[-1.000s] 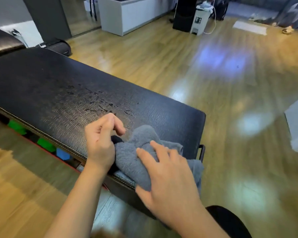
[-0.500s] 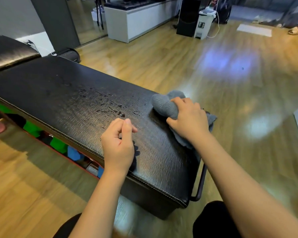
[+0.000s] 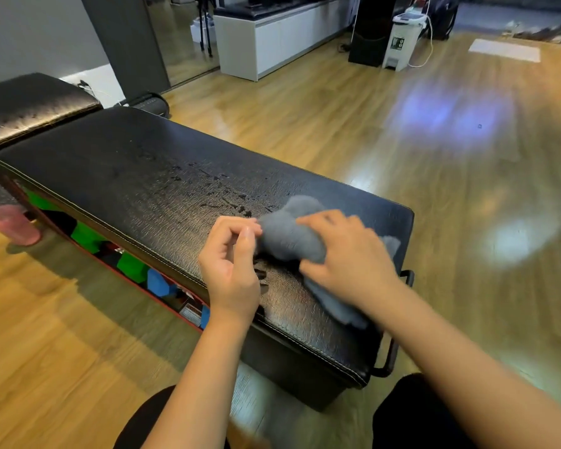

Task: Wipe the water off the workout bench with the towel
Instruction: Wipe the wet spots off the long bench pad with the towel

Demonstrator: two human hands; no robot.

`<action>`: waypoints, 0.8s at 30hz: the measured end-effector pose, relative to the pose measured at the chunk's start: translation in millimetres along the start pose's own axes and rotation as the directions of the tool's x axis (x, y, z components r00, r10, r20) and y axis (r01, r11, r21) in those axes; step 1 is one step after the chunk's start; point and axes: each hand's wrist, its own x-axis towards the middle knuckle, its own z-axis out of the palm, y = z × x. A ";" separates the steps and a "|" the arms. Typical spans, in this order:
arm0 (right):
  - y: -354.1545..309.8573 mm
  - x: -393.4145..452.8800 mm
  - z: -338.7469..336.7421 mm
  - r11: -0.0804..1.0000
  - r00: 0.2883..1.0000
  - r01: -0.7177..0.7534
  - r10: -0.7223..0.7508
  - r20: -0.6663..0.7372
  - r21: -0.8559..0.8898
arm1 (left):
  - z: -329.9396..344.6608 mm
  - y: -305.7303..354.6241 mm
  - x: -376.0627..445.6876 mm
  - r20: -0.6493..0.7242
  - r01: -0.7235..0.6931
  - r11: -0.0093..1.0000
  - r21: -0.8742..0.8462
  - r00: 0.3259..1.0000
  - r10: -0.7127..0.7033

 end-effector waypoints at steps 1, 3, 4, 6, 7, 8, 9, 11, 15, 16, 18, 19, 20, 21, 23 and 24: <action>15.0 21.6 1.5 0.998 0.997 -0.070 0.070 -0.016 0.004 | -0.2 0.1 0.0 -0.004 0.022 1.000 0.012 1.000 -0.022; 40.6 61.8 2.1 0.977 0.975 -0.211 0.212 -0.066 0.022 | -0.2 0.9 -0.2 -0.010 0.084 0.996 0.043 0.996 -0.083; 47.7 76.6 2.0 0.964 0.961 -0.265 0.266 -0.079 0.029 | 0.7 2.0 0.0 -0.001 0.111 0.992 0.059 0.994 -0.111; 49.0 88.7 5.3 0.955 0.953 -0.296 0.295 -0.068 -0.007 | 3.4 3.9 1.3 0.042 0.133 0.987 0.093 0.990 -0.137; 44.0 86.0 7.6 0.960 0.959 -0.278 0.276 -0.060 -0.038 | 3.9 3.8 1.7 0.056 0.134 0.985 0.106 0.989 -0.140; 35.8 78.4 8.9 0.968 0.968 -0.245 0.242 -0.060 -0.058 | 4.3 4.2 1.5 0.054 0.129 0.985 0.112 0.989 -0.135; 24.8 66.9 8.2 0.977 0.978 -0.205 0.201 -0.059 -0.064 | 4.7 4.7 1.1 0.033 0.120 0.987 0.110 0.992 -0.125; -2.6 36.8 6.0 0.991 0.994 -0.110 0.108 -0.035 -0.070 | 5.8 5.6 1.0 -0.061 0.125 0.991 0.049 0.991 -0.122; -53.3 -33.5 6.5 0.989 0.994 0.086 -0.094 -0.064 -0.123 | -0.2 8.9 13.3 -0.234 0.205 0.972 -0.116 0.945 -0.227; -57.2 -43.3 6.8 0.987 0.990 0.112 -0.121 -0.074 -0.114 | -5.8 9.3 19.3 -0.239 0.216 0.970 -0.116 0.941 -0.238; -53.5 -46.3 7.1 0.985 0.987 0.149 -0.154 -0.053 -0.082 | -17.8 10.7 31.0 -0.194 0.206 0.975 -0.079 0.956 -0.218; -48.5 -40.2 6.1 0.987 0.988 0.150 -0.153 -0.032 -0.063 | -23.0 10.8 36.5 -0.162 0.173 0.985 -0.020 0.971 -0.174; -43.2 -30.4 5.1 0.989 0.990 0.141 -0.141 -0.010 -0.048 | -27.1 9.2 41.4 -0.132 0.126 0.989 0.070 0.984 -0.116; -36.8 -17.2 4.8 0.991 0.992 0.126 -0.126 0.002 -0.037 | -29.6 7.3 45.5 -0.106 0.085 0.983 0.162 0.992 -0.068; -18.6 17.9 8.1 0.998 0.998 0.058 -0.058 0.002 -0.024 | -33.0 -1.3 50.8 -0.075 0.049 0.957 0.285 0.997 -0.029; -7.7 38.7 10.2 1.000 1.000 0.001 -0.001 -0.005 -0.024 | -34.2 -6.6 51.2 -0.068 0.043 0.948 0.316 0.997 -0.023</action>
